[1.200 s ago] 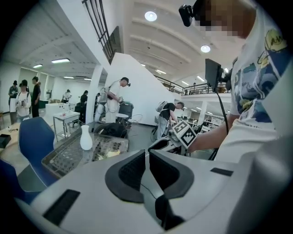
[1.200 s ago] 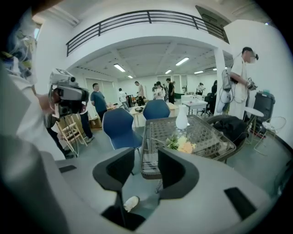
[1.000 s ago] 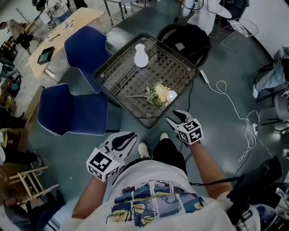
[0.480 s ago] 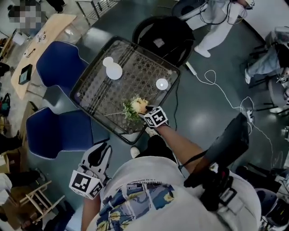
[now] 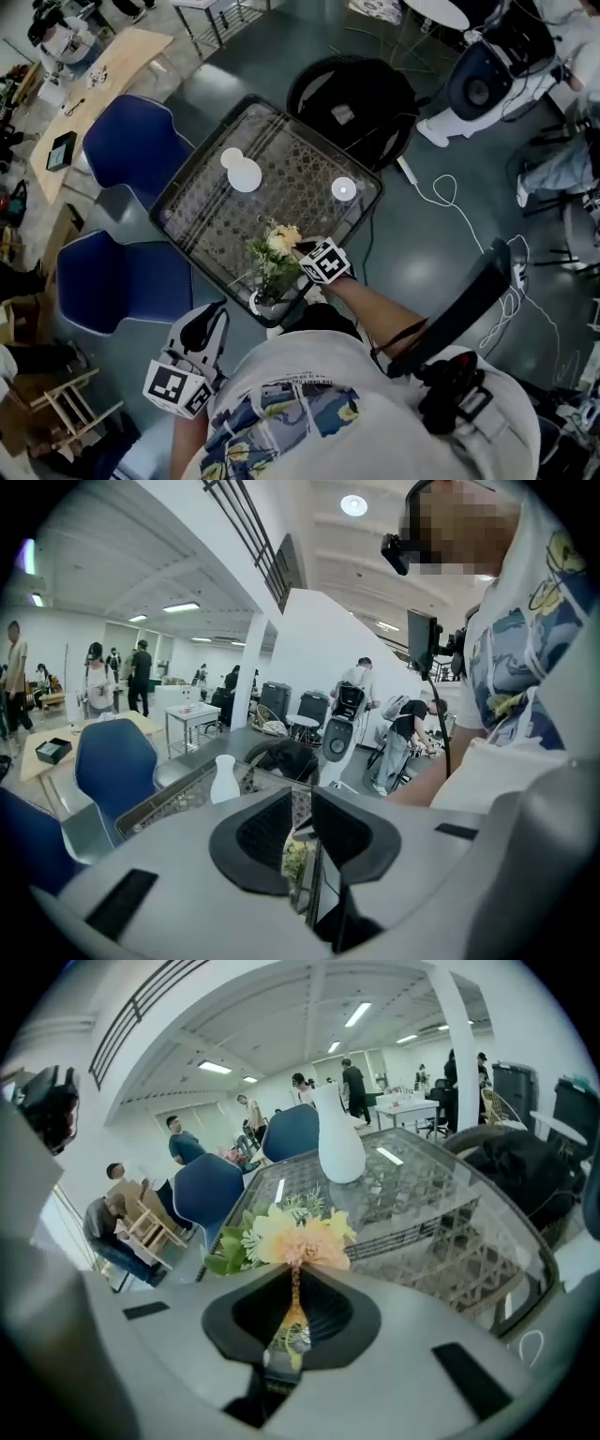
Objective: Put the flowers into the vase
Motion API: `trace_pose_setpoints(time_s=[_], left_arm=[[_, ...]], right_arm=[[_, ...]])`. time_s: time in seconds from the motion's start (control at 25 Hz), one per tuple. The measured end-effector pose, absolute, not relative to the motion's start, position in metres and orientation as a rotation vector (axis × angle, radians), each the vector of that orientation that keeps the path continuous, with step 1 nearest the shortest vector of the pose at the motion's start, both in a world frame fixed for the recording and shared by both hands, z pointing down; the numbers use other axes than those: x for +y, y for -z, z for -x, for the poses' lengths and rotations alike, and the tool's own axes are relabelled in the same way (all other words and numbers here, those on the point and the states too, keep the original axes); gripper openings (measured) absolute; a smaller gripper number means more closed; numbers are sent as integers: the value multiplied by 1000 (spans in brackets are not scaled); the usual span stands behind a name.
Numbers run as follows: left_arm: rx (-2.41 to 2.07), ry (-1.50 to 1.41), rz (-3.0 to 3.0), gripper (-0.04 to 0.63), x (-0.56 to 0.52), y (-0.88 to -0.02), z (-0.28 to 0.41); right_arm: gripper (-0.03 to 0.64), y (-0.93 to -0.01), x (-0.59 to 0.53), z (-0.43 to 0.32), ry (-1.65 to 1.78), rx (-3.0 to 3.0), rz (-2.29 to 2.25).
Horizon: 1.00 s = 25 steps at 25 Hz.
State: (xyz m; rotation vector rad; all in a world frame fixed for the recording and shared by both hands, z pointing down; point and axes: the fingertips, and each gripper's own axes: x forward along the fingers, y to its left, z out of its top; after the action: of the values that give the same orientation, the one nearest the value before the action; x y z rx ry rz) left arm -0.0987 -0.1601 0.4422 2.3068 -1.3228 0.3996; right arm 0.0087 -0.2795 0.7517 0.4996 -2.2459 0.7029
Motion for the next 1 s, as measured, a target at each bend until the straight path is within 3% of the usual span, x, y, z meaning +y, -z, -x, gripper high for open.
trace_pose_setpoints(time_s=[0.52, 1.0], left_arm=[[-1463, -288, -2265, 49, -184, -440, 106], [-1596, -195, -2218, 49, -176, -422, 121]], right_arm=[[21, -586, -403, -30, -31, -2312, -398], [21, -375, -473, 21, 519, -2351, -349]])
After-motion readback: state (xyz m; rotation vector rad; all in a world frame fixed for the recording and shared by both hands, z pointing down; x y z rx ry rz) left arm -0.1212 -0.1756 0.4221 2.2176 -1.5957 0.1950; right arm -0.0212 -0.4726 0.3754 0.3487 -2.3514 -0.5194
